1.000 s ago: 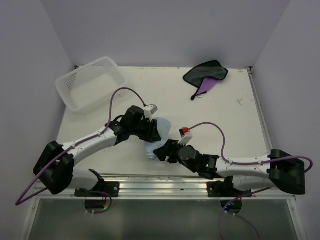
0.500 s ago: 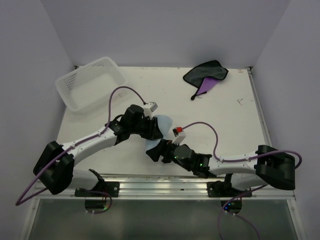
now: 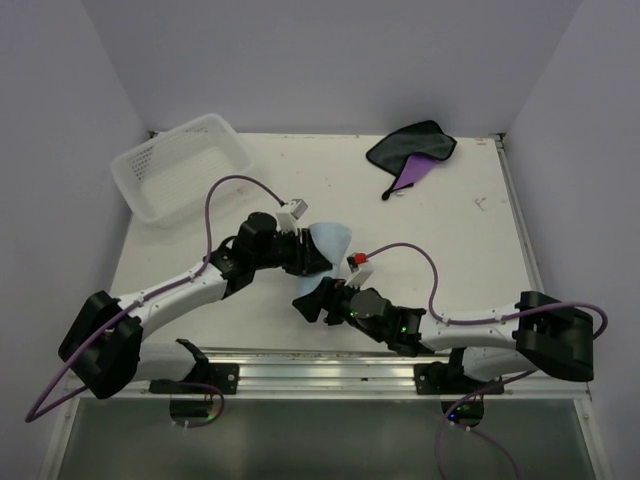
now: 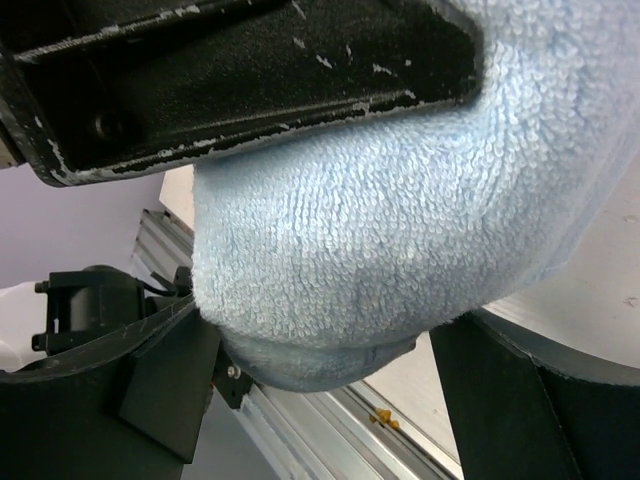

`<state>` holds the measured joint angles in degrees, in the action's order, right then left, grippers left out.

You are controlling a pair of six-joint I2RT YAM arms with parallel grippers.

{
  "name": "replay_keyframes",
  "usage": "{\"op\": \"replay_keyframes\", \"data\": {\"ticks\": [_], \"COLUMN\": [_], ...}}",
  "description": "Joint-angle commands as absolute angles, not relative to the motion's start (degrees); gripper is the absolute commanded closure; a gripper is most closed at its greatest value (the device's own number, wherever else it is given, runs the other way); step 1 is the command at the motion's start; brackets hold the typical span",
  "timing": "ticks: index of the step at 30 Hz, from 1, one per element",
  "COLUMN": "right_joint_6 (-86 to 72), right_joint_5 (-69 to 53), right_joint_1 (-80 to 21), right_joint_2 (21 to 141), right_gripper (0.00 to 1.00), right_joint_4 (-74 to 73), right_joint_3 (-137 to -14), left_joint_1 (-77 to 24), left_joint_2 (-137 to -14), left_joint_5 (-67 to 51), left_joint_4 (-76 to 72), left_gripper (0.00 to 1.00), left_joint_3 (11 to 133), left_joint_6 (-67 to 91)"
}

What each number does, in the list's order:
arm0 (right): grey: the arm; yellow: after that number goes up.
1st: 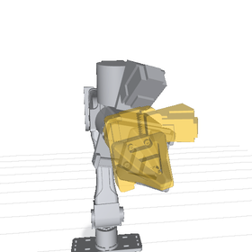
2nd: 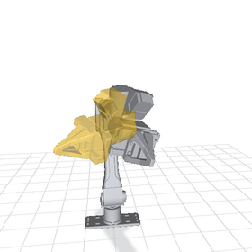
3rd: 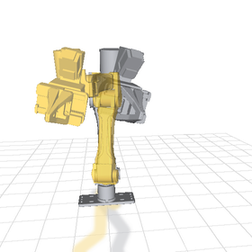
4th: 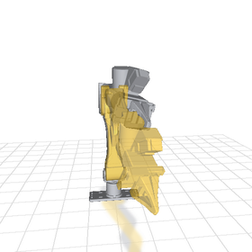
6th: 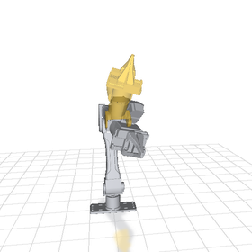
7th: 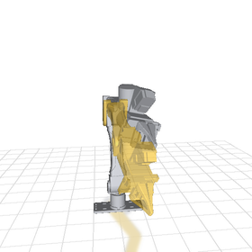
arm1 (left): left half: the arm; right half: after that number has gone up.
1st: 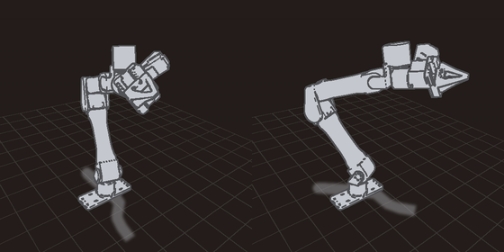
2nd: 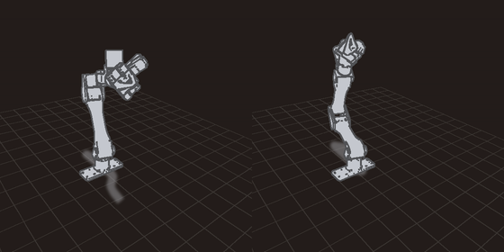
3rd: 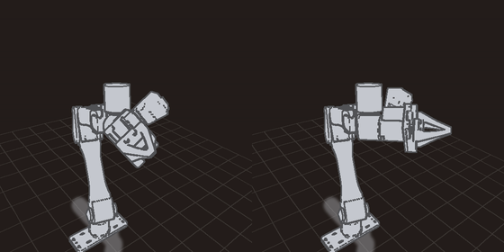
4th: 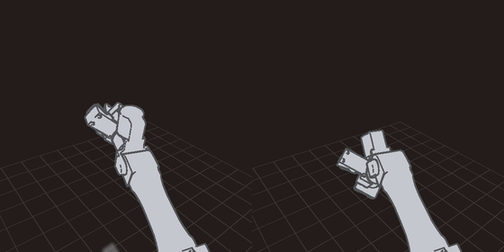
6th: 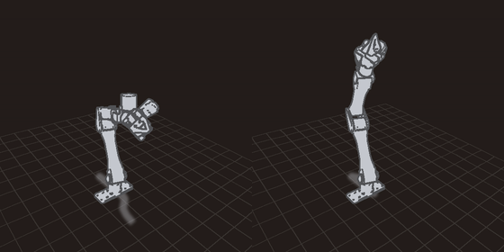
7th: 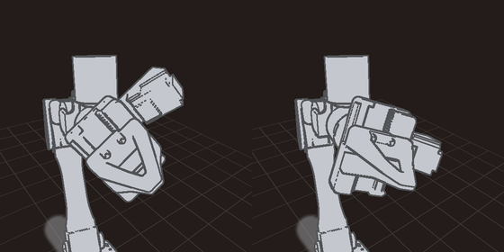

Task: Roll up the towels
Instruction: Place the rolled towel into the container

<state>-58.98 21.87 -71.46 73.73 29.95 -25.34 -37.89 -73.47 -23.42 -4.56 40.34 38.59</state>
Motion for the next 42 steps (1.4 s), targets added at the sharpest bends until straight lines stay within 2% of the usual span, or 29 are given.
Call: {"op": "replay_keyframes", "data": {"ticks": [1, 9, 13, 15, 16, 19, 20, 23, 27, 29, 34, 42], "right_joint_6": [-57.6, -52.3, -50.5, -50.9, -51.1, -52.3, -52.9, -54.2, -55.0, -55.2, -58.0, -55.9], "right_joint_5": [24.3, 20.2, 17.7, 18.6, 19.7, 22.0, 23.1, 21.6, 24.3, 26.8, 34.1, 27.6], "right_joint_1": [-71.5, -71.5, -71.5, -71.5, -71.5, -71.5, -71.5, -71.5, -71.5, -71.5, -69.5, -62.7], "right_joint_2": [70.8, 61.8, 51.6, 48.5, 46.3, 44.2, 43.6, 44.0, 45.6, 46.7, 51.2, 60.7], "right_gripper": [0.16, 0.16, 0.19, 0.26, 0.34, 0.48, 0.49, 0.5, 0.52, 0.59, 0.89, 0.9], "right_joint_4": [27.9, 18.4, 11.6, 9.8, 8.6, 6.4, 6.1, 7.2, 5.3, 4.8, 2.8, 14.8], "right_joint_3": [-26.3, -26.5, -24.9, -23.6, -22.4, -20.6, -20.3, -19.2, -19.5, -20.0, -21.8, -22.8], "left_joint_1": [-37.6, -37.5, -37.4, -37.4, -37.4, -36.9, -36.7, -36.6, -36.3, -36.3, -36.3, -36.4], "left_joint_2": [-71.5, -71.5, -71.4, -71.0, -70.7, -70.1, -70.1, -71.2, -76.5, -78.3, -74.5, -72.0], "left_joint_5": [-25.4, -19.0, -18.0, -18.8, -19.0, -21.0, -21.7, -20.2, -18.9, -20.7, -23.1, -28.8], "left_joint_4": [-12.8, -6.4, -6.0, -7.5, -8.2, -10.9, -11.5, -9.7, 2.5, 3.9, 1.0, -6.8], "left_gripper": [1.0, 1.0, 1.0, 1.0, 1.0, 1.0, 1.0, 1.0, 1.0, 1.0, 1.0, 1.0], "left_joint_3": [40.2, 41.6, 41.5, 40.4, 40.1, 38.2, 37.9, 38.2, 43.7, 44.6, 41.7, 37.4], "left_joint_6": [40.9, 35.0, 31.7, 31.6, 32.2, 34.0, 34.4, 33.8, 28.5, 27.0, 26.7, 27.2]}}
